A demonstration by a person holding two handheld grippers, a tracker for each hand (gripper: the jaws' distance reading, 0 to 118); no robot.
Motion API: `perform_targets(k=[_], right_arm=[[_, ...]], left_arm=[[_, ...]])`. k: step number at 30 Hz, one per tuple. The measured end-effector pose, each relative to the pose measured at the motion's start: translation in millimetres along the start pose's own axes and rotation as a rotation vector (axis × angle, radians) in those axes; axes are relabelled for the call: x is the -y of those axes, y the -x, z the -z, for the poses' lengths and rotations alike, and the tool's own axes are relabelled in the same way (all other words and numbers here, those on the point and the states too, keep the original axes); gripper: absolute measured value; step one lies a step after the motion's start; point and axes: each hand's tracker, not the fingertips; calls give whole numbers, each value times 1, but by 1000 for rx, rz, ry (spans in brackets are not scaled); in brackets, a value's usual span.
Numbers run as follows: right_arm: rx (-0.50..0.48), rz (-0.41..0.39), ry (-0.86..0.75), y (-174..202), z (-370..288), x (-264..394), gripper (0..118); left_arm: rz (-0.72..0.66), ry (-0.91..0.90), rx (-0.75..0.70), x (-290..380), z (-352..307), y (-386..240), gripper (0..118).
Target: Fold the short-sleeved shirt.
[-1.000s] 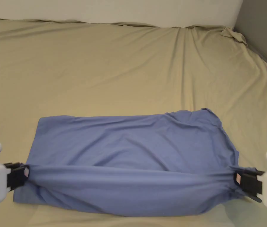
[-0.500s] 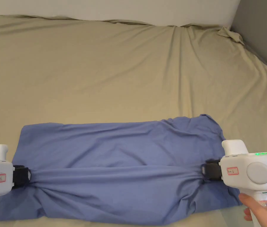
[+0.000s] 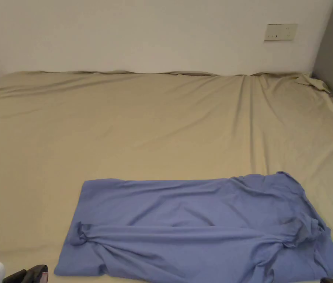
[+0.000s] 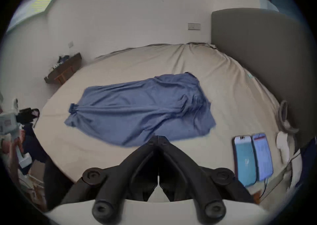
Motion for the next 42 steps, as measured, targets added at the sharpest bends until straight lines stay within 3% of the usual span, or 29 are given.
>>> perform_targets(k=[3,7,8,9,10,14,21,24,25,26,27,28,29,30,31,32,33,35,39,42], right_arm=[[-5,3,2,6,-17,15,2],[-9,-4,-3,9,-26,18,2],[-13,1,-4,8,-26,17,2],[-16,6,-6,8,-26,16,2],[-18,8,-8,2,-22,15,2],[-2,14,4,0,-11,9,2],[34,-15,67,6,21,-5,2],[20,-15,88,10,39,-7,2],[19,-21,98,10,46,-8,2],[16,-28,107,12,50,-9,2],[12,-33,111,11,55,-10,2],[5,-33,120,8,60,-12,2],[-6,-30,133,5,64,-14,2],[-4,-26,134,3,67,-16,8],[-1,-4,140,-2,69,-18,39],[10,6,146,-9,72,-21,88],[36,13,175,-17,80,-21,118],[88,4,136,-26,81,-27,118],[146,61,190,-69,119,-40,118],[169,147,215,-99,156,-44,118]], left_arm=[[117,12,-105,10,-2,-13,0],[99,47,-73,6,28,-7,3],[90,65,-56,5,41,-4,35],[86,71,-68,3,55,-1,93],[93,110,-85,3,72,2,101],[132,190,-78,5,136,19,101],[0,303,12,19,200,40,98],[23,290,23,23,204,38,71],[29,275,38,20,199,40,54],[5,273,47,16,197,43,24],[-74,250,52,14,195,51,9],[-158,233,137,13,195,53,9],[-155,263,111,12,195,48,9],[-102,248,78,12,191,43,9],[-88,242,76,9,190,43,9],[-82,241,73,7,188,40,9],[-83,235,77,5,185,39,9],[-114,235,93,1,183,40,9],[-144,244,97,0,183,42,9],[-153,255,92,1,184,41,9]])
